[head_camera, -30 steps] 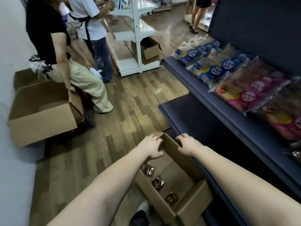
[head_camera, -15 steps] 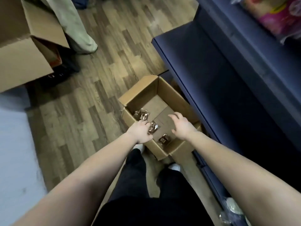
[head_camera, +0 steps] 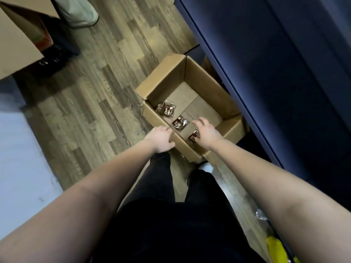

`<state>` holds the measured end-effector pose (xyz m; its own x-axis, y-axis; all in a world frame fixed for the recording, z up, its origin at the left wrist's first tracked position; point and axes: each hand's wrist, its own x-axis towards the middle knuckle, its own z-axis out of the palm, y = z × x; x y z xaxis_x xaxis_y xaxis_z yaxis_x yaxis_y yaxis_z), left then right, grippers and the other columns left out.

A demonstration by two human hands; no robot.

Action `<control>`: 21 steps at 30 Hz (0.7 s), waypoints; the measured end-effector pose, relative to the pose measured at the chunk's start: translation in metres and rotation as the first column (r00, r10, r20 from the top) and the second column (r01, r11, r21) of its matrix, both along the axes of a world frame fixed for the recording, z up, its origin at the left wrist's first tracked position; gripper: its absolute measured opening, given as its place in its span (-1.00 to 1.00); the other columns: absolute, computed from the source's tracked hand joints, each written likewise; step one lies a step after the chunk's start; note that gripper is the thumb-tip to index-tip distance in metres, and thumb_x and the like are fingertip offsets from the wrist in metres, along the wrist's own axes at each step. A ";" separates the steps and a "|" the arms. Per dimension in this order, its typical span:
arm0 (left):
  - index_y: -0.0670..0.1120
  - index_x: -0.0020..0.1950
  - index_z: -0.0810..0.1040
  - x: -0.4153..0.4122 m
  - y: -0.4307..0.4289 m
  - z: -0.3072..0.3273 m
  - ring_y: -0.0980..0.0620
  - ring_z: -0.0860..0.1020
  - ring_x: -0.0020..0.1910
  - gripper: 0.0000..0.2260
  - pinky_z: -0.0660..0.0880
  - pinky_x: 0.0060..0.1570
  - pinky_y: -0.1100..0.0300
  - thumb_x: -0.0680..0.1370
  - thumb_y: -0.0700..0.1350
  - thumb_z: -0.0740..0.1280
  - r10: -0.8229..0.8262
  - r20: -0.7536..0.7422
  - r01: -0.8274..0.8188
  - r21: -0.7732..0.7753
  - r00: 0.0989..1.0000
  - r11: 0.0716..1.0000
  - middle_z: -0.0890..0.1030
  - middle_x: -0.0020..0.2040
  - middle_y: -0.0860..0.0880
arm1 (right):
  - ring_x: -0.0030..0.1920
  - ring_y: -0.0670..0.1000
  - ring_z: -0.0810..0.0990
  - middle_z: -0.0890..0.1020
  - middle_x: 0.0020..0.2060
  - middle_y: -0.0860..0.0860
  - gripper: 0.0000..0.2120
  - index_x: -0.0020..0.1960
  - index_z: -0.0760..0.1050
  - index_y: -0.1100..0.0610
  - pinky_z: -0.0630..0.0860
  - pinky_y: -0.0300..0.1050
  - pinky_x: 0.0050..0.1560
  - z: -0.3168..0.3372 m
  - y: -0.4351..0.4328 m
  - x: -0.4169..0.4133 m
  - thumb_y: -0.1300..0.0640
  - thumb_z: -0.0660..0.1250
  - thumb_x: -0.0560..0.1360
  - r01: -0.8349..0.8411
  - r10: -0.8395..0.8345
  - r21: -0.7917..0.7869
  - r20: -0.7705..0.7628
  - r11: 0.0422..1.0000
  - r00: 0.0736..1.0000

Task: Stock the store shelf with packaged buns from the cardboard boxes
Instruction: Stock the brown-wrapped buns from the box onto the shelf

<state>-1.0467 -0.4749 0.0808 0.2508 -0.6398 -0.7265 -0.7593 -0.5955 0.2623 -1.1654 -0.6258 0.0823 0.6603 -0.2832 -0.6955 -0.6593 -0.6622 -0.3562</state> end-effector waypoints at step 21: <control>-0.13 0.44 0.33 0.086 -0.046 -0.097 -0.15 0.36 0.34 -0.50 0.28 0.36 -0.01 0.55 0.05 0.20 -0.173 -0.032 0.175 0.072 0.984 0.982 0.40 0.38 -0.17 | 0.37 0.18 0.35 0.10 0.50 0.07 -0.48 0.47 0.23 0.03 0.33 -0.02 0.37 -0.101 0.030 0.045 0.28 0.16 0.54 0.421 -0.422 0.094 -0.012 0.902 0.907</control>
